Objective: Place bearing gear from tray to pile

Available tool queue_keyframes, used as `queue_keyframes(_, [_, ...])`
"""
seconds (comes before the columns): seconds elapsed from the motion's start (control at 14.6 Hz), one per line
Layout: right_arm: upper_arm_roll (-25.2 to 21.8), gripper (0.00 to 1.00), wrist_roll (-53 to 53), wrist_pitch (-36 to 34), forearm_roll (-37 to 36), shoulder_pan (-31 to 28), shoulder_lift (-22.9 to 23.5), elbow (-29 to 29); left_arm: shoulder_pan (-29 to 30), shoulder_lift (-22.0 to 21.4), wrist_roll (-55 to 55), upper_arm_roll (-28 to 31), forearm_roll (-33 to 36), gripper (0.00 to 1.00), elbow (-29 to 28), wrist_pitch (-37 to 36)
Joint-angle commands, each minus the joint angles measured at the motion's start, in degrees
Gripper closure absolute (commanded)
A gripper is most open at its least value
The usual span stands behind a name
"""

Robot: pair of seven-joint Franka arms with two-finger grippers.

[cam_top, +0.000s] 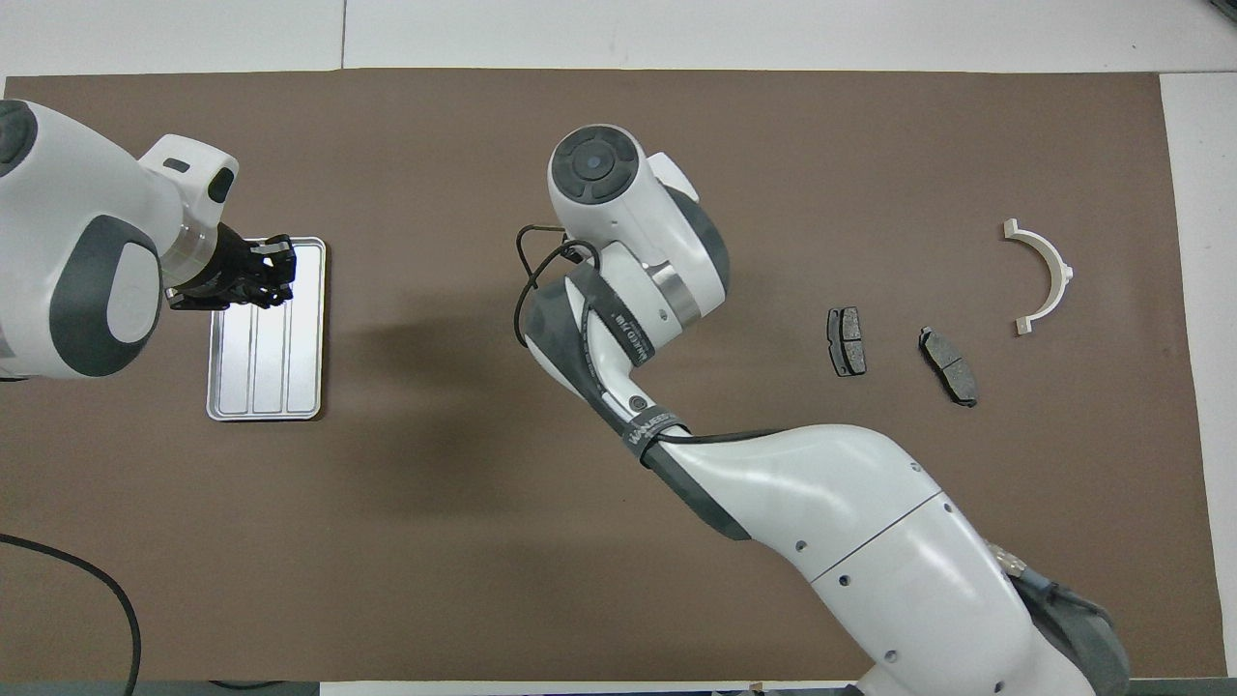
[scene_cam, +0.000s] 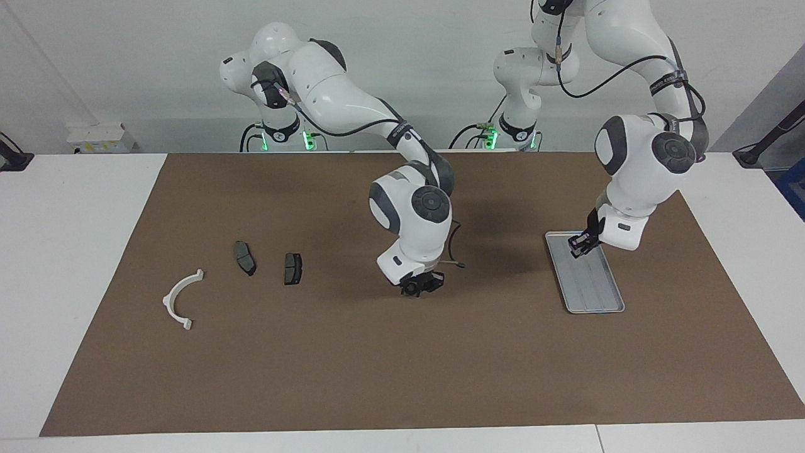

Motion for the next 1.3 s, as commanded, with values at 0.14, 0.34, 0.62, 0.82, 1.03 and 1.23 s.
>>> queue_keyframes(0.14, [1.9,1.00,-13.7,-1.9,0.0,-8.7,-2.2,1.8,-11.4,1.4,-17.0,0.7,-1.3,1.00,0.2,6.7])
queue_keyframes(0.34, [1.9,1.00,-20.8,-1.0,-0.1,-13.0,-2.2,1.8,-20.3,9.7,-28.6,1.0,-0.9,1.00,5.2,9.3])
queue_keyframes(0.62, [2.9,1.00,-29.6,0.9,0.1,-18.7,-2.1,1.7,-23.7,16.3,-33.5,1.0,-0.1,1.00,9.9,13.9])
queue_keyframes(0.82, [3.0,1.00,-35.3,1.7,0.1,-21.8,-1.6,1.4,-25.3,19.1,-33.9,1.1,-0.3,1.00,10.2,14.2])
queue_keyframes(1.03, [3.0,1.00,-39.2,2.0,0.2,-24.4,-0.9,1.0,-25.3,19.4,-35.4,1.1,0.1,1.00,10.0,16.2])
queue_keyframes(1.23, [2.9,1.00,-43.6,8.6,-0.3,-27.0,0.1,-1.9,-25.3,19.6,-35.9,1.1,0.2,1.00,9.7,17.3])
